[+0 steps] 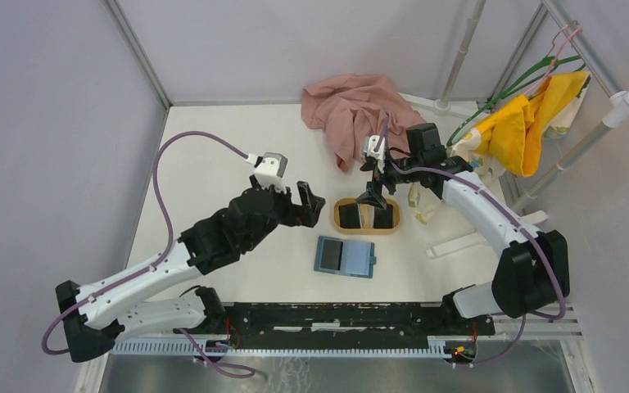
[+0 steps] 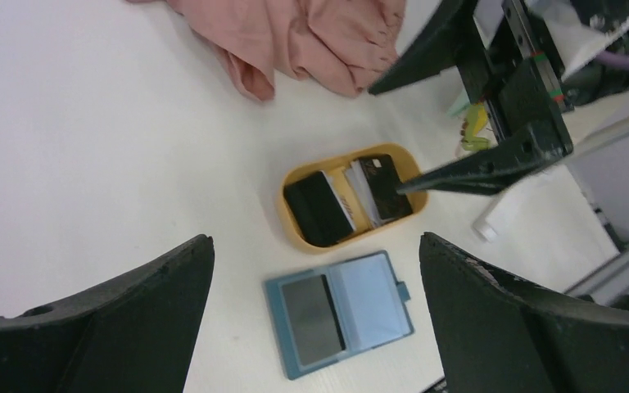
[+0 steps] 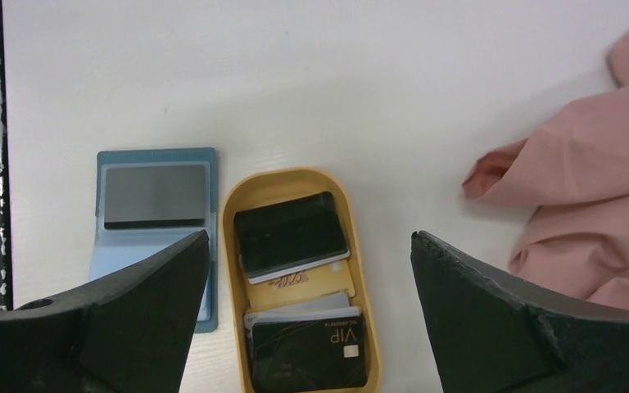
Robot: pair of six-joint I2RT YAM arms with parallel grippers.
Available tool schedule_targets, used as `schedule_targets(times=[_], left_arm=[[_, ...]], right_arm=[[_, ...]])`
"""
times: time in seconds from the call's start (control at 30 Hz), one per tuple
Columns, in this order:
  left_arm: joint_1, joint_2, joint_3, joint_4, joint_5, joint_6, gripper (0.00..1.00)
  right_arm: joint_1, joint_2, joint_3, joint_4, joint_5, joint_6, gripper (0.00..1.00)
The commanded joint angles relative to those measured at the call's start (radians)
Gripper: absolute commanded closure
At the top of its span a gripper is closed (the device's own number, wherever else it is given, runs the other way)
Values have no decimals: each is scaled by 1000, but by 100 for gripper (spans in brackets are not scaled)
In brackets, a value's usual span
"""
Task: Put the credit cards into the card holder
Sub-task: Pick up the credit card from the storage box.
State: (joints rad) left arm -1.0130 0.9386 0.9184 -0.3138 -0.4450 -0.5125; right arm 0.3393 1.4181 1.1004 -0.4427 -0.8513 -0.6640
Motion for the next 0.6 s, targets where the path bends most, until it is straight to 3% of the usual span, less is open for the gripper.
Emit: schedule_targets(times=[0.0,0.1,0.27,0.37,0.57], left_arm=[[38,52,61,-42,-101,219,0],[138,64,44,36,41,233,0],[318,151,144,97,515,218,0],[322,207,223,76,585,252,0],[352,247,140,98,596,275,0]], right_arm=[[0,-52,-75,102,54,87,2],[-1,-55,-112,150,119,122,2],[-1,-44,-148,203,117,160,2],[-1,-34,-172,240,90,193,2],[-1,-19,-201,293,33,258,2]])
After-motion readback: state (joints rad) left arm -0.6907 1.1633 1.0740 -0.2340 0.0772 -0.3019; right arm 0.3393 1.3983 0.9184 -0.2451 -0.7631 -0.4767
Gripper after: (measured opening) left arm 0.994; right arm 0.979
